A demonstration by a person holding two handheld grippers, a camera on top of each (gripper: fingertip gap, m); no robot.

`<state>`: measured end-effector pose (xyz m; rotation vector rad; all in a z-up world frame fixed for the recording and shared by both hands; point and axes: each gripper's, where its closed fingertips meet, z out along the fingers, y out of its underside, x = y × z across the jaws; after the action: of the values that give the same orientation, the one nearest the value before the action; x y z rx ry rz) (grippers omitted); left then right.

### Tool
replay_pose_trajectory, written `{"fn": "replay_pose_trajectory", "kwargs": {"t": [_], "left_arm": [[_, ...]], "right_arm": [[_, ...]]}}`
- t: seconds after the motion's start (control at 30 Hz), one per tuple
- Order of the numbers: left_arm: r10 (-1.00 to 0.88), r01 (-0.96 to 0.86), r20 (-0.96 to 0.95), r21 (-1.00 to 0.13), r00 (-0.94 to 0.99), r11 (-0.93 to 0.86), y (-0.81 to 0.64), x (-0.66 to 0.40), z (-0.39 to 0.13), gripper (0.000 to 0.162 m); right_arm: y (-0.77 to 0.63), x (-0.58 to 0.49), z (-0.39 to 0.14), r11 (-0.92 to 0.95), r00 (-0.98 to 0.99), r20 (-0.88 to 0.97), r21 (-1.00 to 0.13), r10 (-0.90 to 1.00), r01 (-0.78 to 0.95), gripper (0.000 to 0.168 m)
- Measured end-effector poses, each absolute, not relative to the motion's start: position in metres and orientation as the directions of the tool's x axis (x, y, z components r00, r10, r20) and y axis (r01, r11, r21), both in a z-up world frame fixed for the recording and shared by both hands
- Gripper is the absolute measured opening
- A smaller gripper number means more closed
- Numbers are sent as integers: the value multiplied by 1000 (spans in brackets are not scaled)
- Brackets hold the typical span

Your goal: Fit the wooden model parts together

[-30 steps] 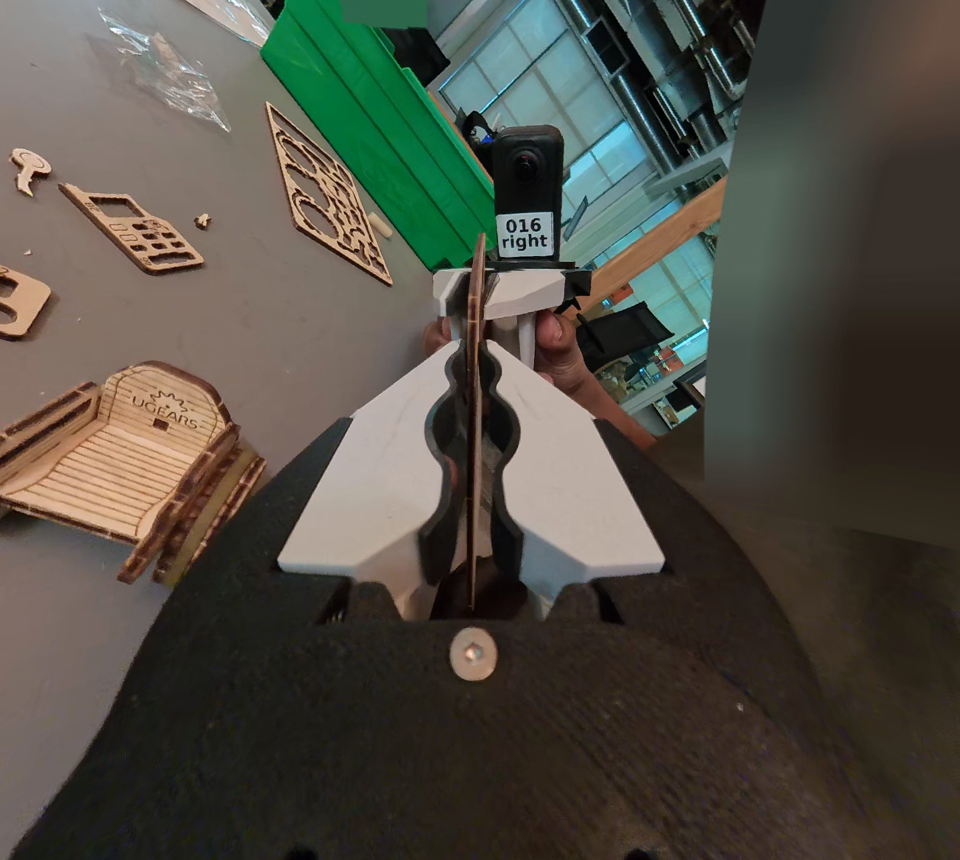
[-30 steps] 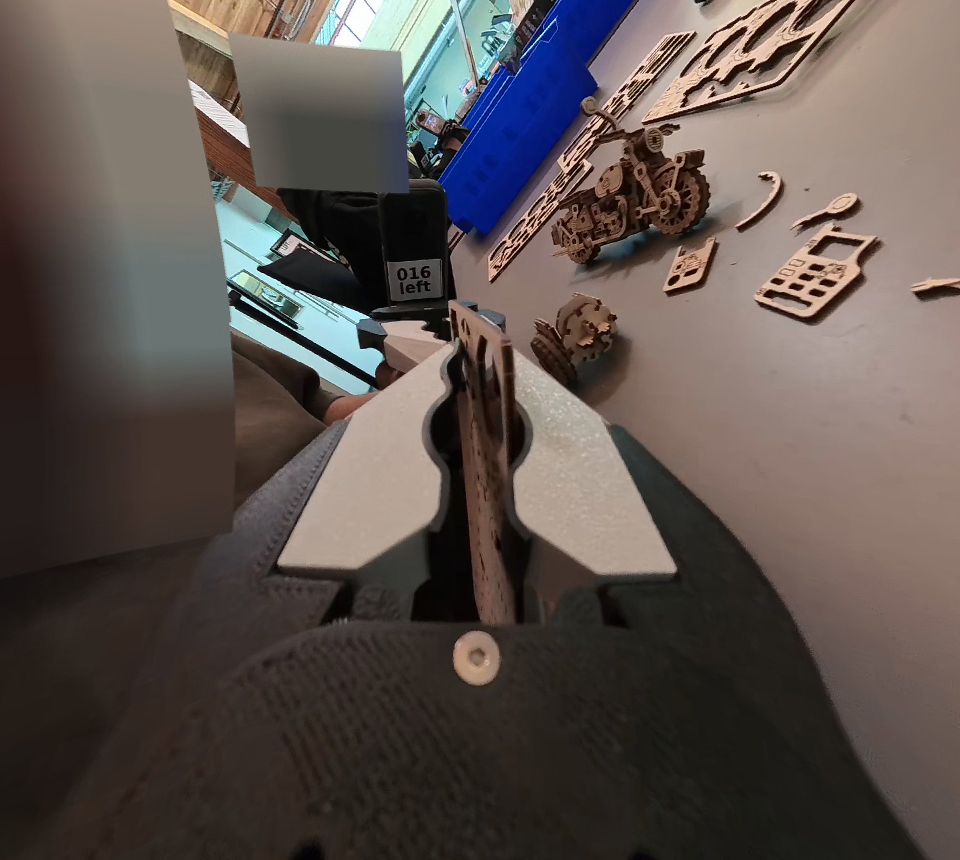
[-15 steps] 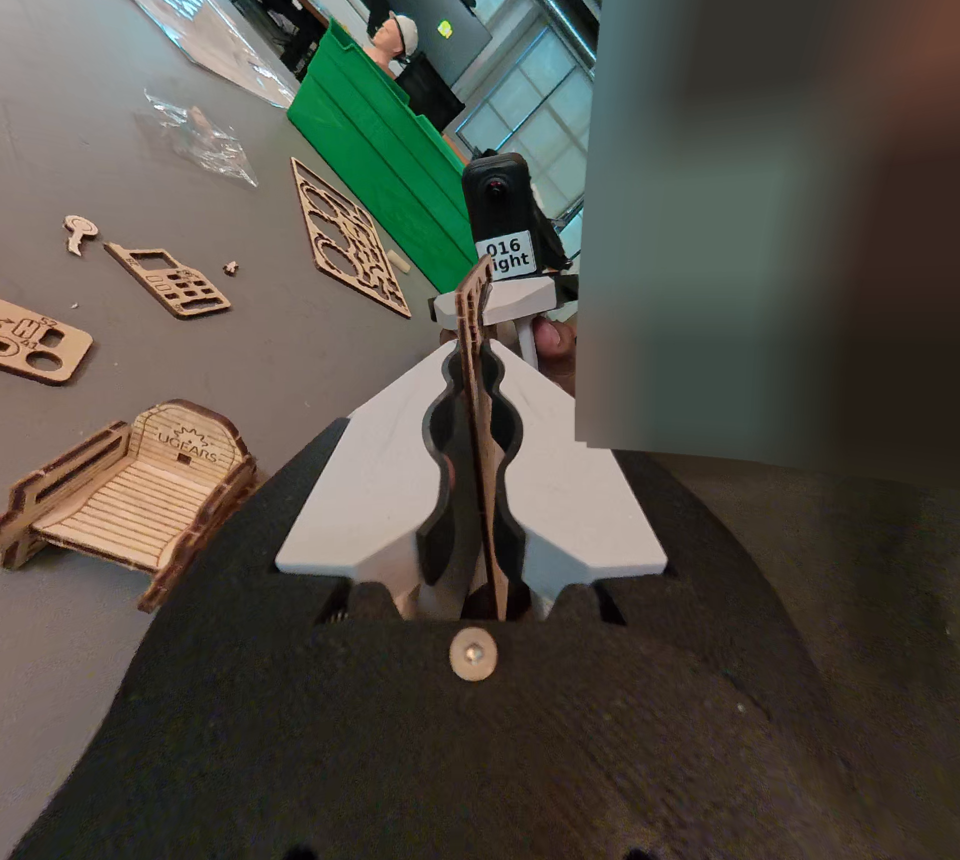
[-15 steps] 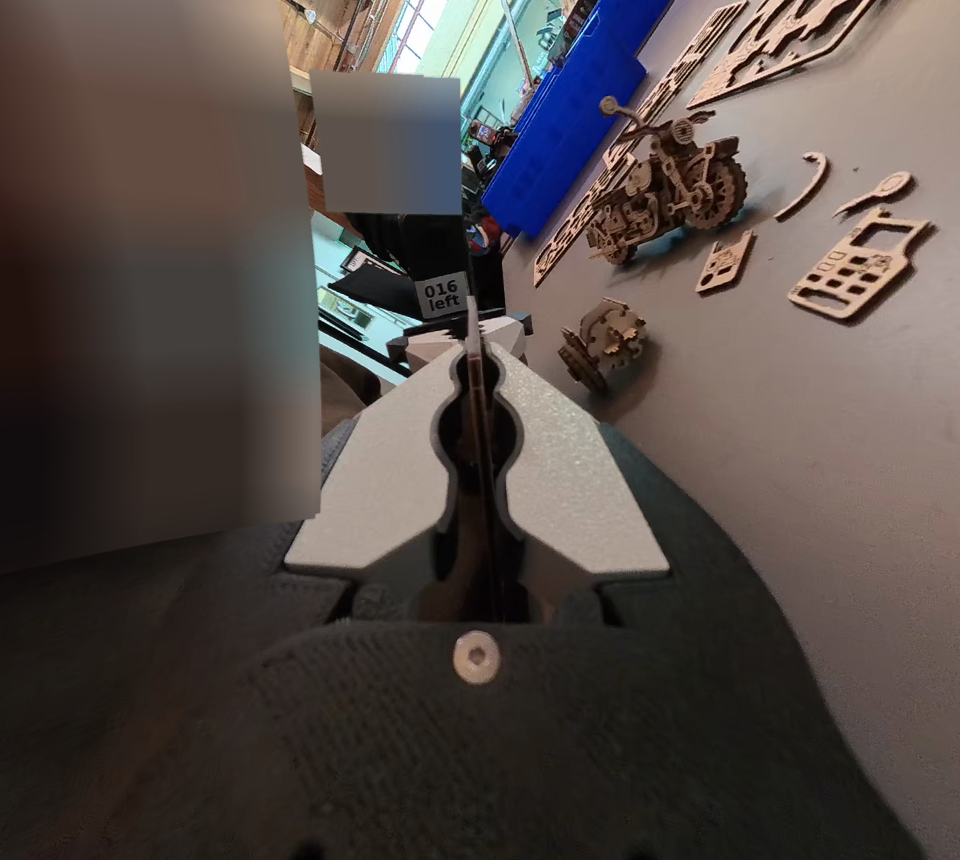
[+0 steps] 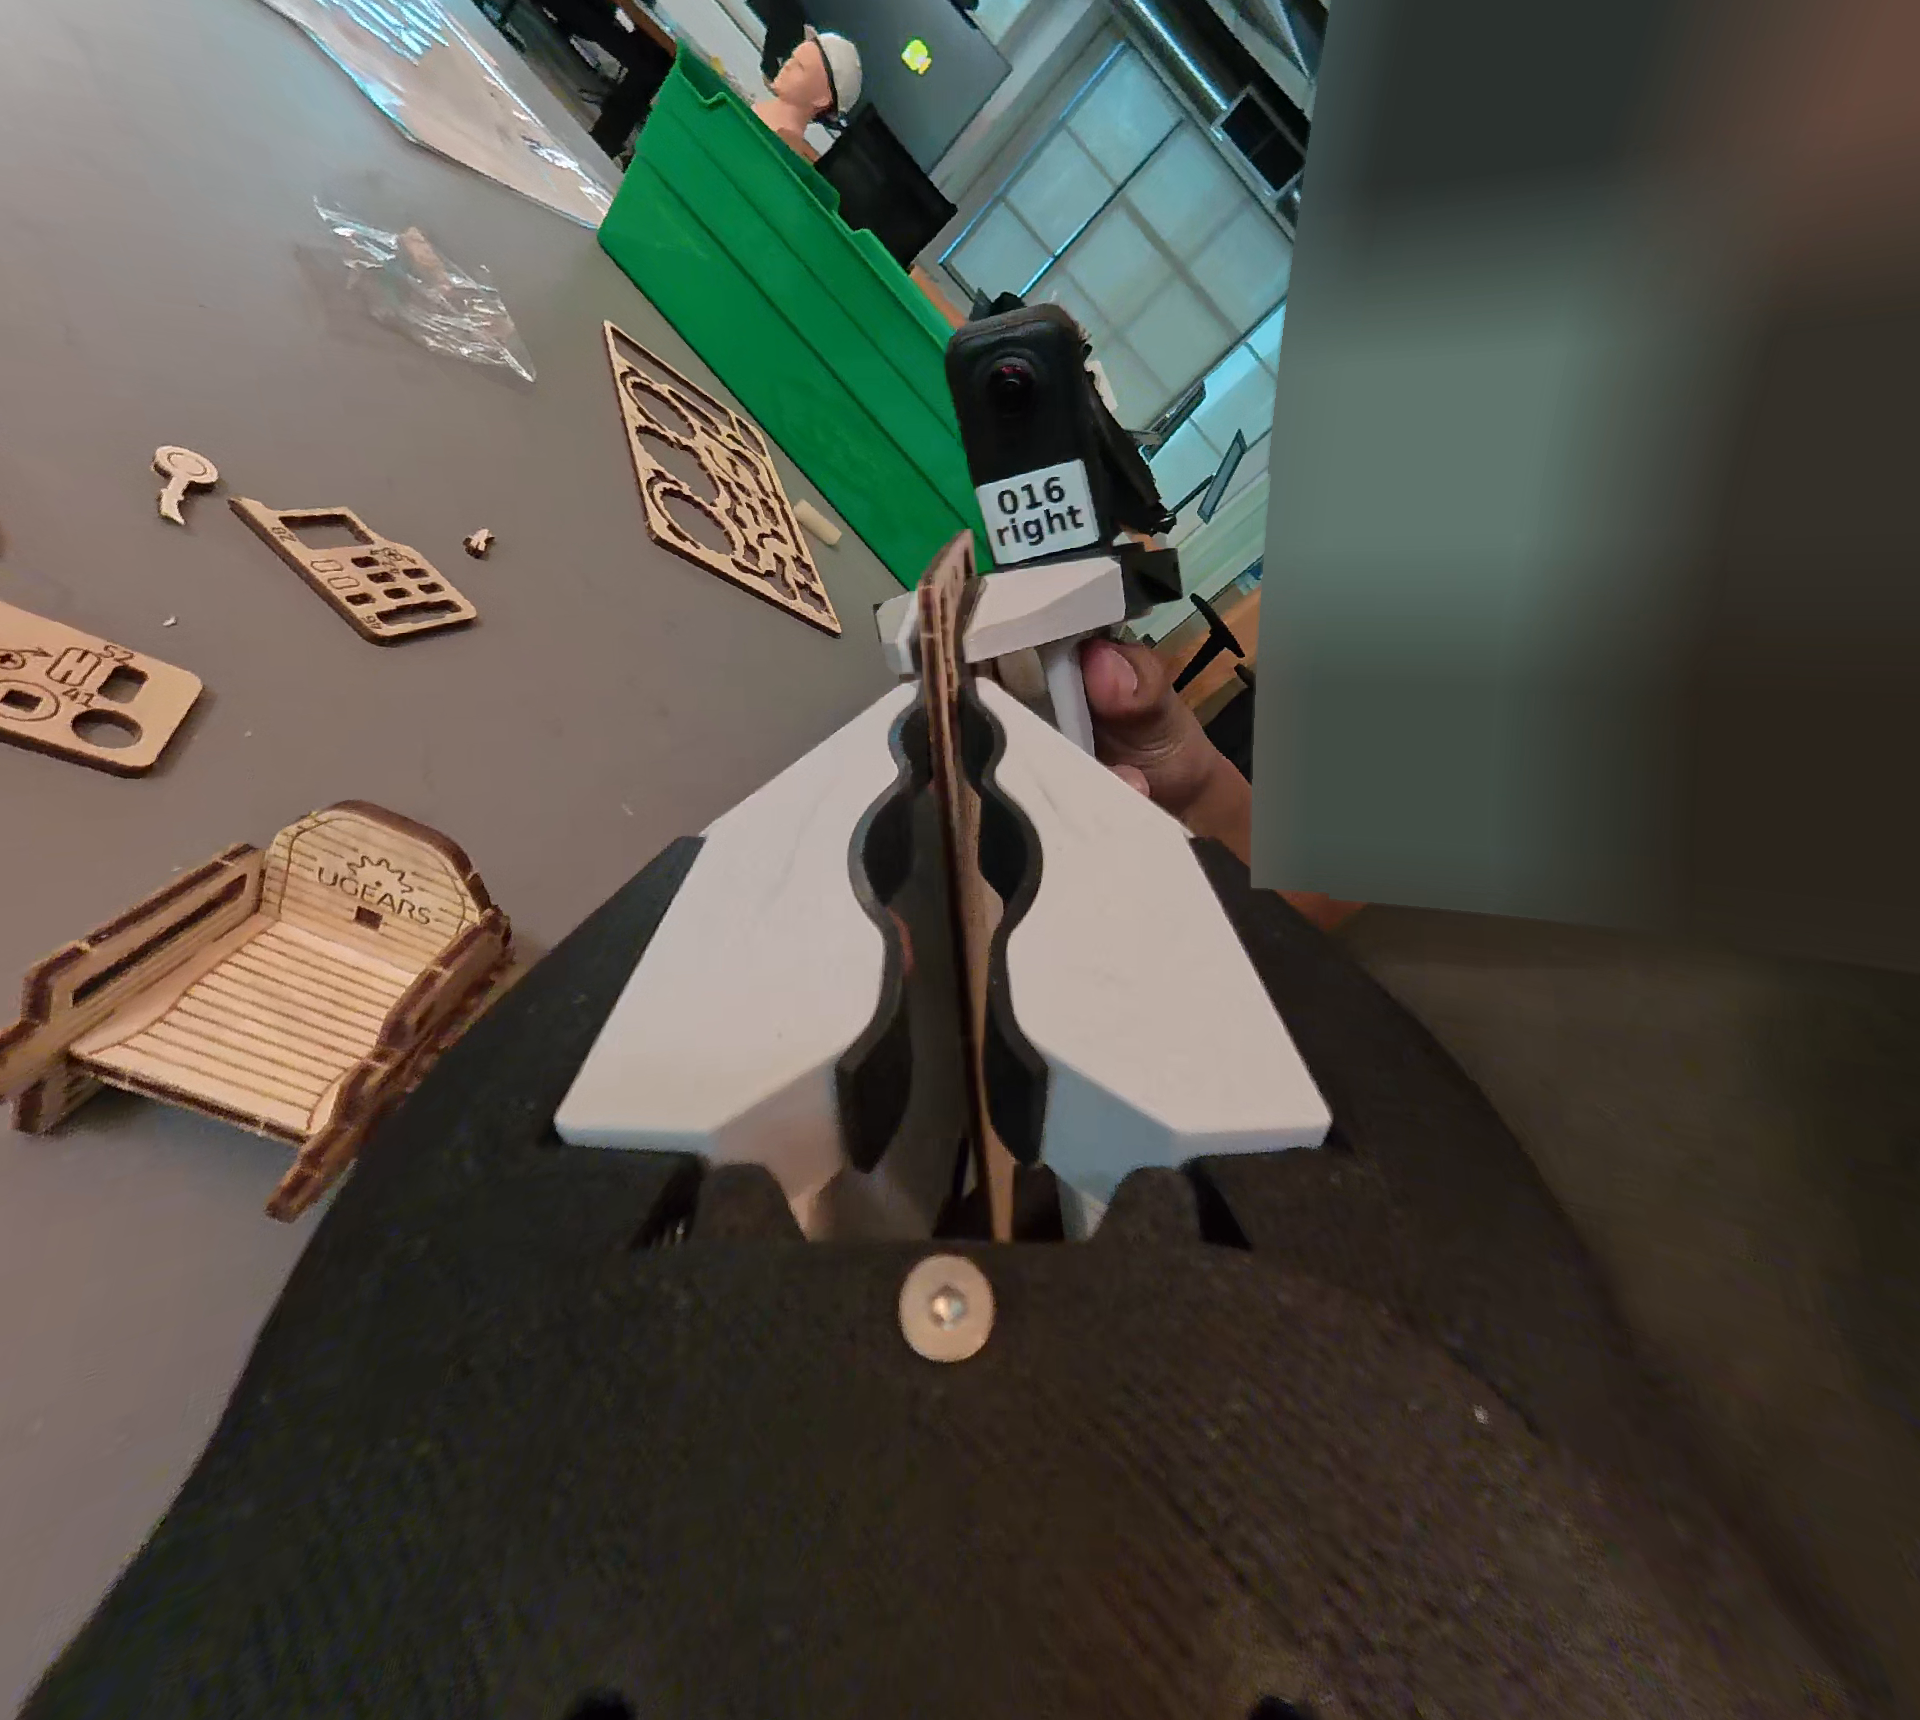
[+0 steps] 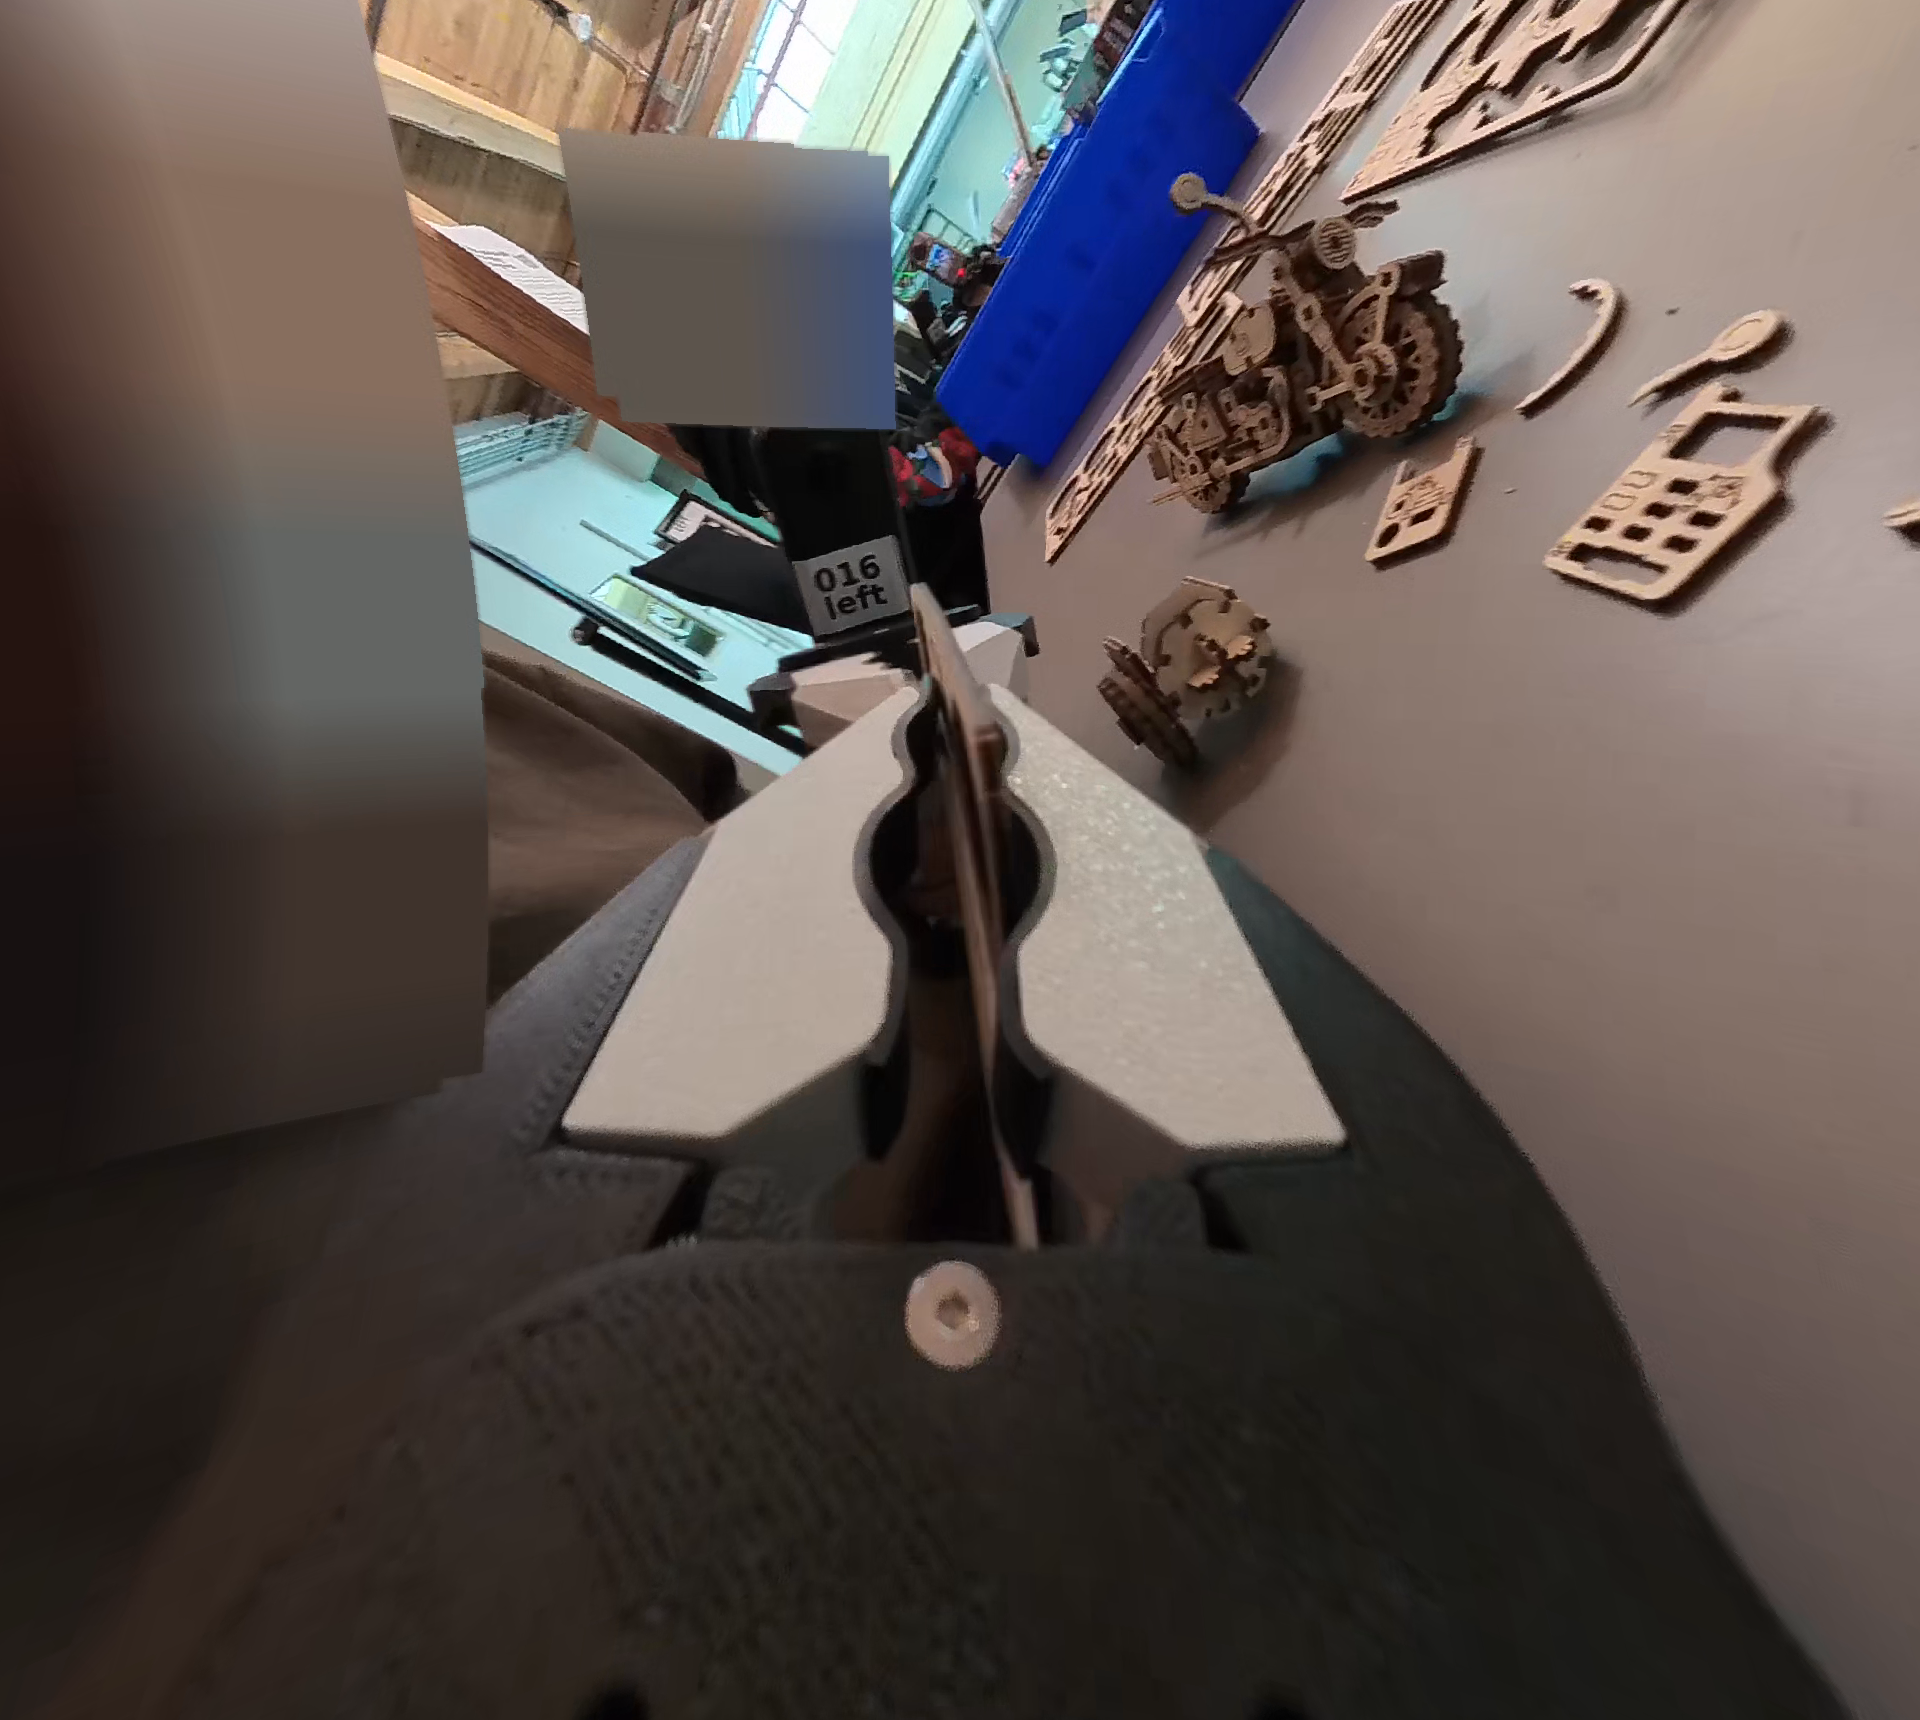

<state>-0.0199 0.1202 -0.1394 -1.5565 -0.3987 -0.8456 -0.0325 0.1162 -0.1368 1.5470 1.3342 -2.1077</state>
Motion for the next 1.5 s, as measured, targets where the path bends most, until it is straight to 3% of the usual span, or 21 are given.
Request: {"fn": "replay_pose_trajectory", "kwargs": {"t": [0.03, 0.57, 1.2, 1.27, 1.5], "left_arm": [[-214, 688, 714, -700, 667, -192, 121, -19, -141, 0], [-211, 734, 768, -640, 605, -227, 121, -13, -143, 0], [-95, 698, 728, -680, 679, -225, 127, -16, -155, 2], [-111, 738, 770, -636, 629, -225, 128, -18, -154, 1], [-115, 731, 763, -644, 636, -224, 128, -17, -153, 1]], "right_arm": [[117, -33, -138, -565, -426, -834, -552, 351, 614, 6], [121, -25, -144, -517, -415, -800, -598, 434, 612, 12], [130, -32, -160, -460, -355, -731, -656, 583, 598, 12], [131, -32, -158, -453, -360, -716, -673, 598, 585, 12], [137, -32, -163, -485, -321, -747, -636, 582, 600, 26]]}}
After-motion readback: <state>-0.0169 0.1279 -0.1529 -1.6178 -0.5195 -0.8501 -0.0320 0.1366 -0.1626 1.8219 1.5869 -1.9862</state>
